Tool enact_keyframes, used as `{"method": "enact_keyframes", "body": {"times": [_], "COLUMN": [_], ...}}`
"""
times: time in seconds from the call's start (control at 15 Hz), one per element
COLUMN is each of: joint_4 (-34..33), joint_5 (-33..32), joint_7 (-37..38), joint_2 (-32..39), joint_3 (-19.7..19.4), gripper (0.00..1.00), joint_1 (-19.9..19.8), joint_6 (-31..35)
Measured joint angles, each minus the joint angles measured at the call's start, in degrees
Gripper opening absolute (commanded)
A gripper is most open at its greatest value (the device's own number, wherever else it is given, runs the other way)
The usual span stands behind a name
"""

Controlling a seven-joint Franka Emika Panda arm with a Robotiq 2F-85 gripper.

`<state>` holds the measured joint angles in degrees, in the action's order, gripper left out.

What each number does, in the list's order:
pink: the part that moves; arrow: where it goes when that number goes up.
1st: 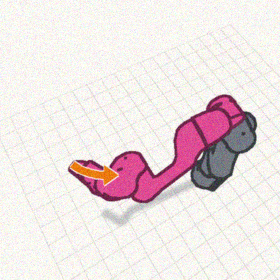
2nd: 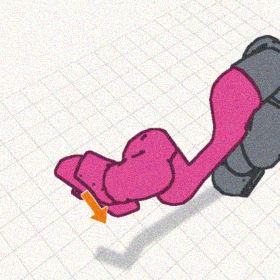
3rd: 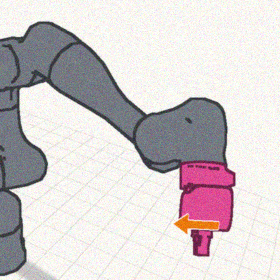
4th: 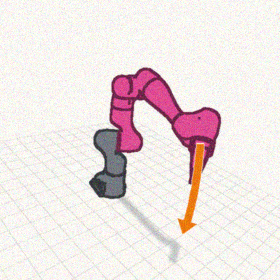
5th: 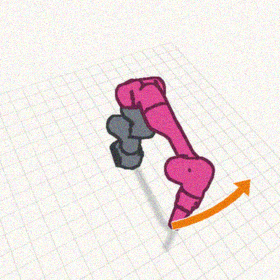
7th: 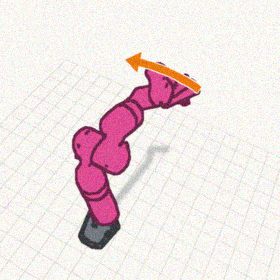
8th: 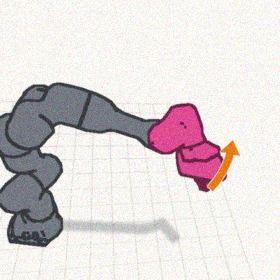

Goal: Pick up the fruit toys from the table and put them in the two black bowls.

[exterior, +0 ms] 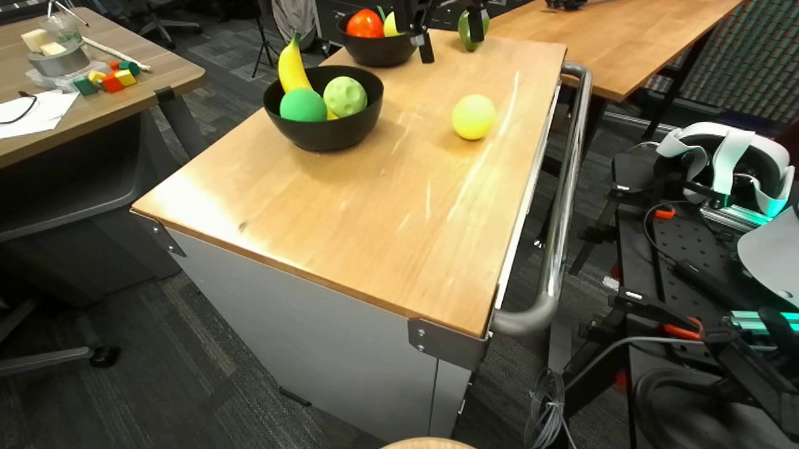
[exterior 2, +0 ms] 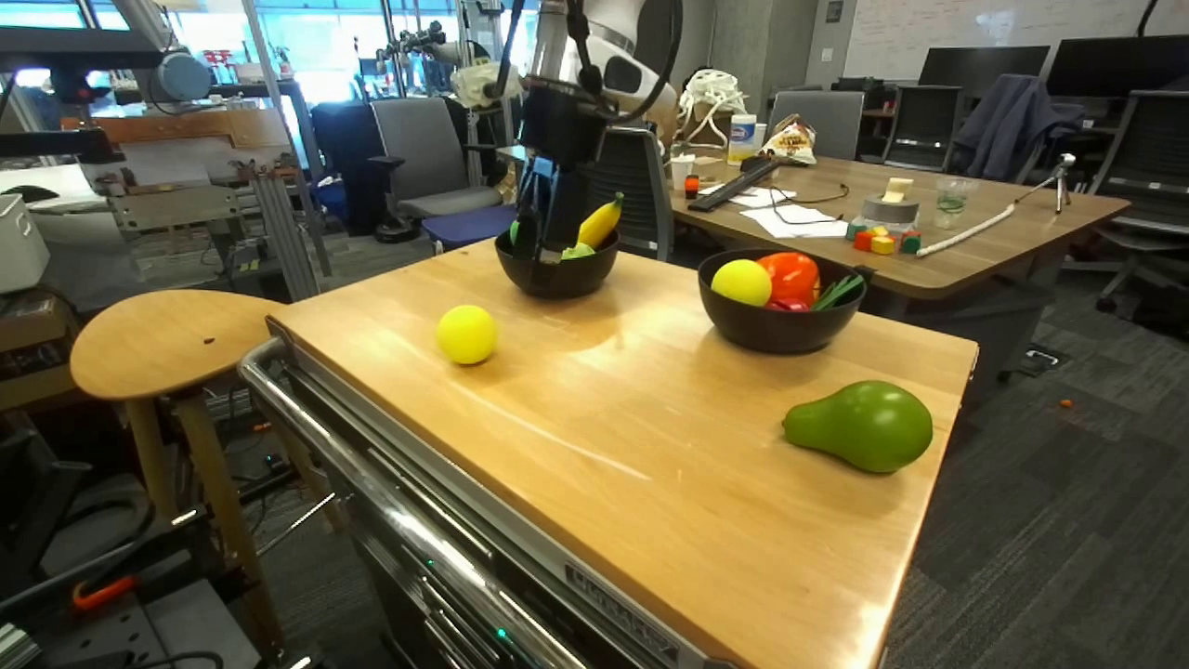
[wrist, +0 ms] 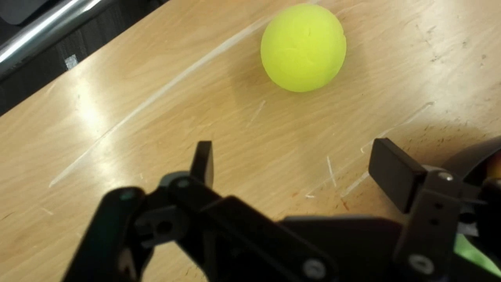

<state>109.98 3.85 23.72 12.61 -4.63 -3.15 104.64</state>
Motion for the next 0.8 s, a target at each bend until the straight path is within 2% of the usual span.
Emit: {"method": "enact_keyframes", "body": {"times": [0.8], "joint_4": [8.8], "joint_5": [0.1], "joint_7": [0.0], "joint_2": [1.3], "joint_3": [1.2], "gripper": [0.99], "joint_1": [2.0], "joint_6": [6.1]}}
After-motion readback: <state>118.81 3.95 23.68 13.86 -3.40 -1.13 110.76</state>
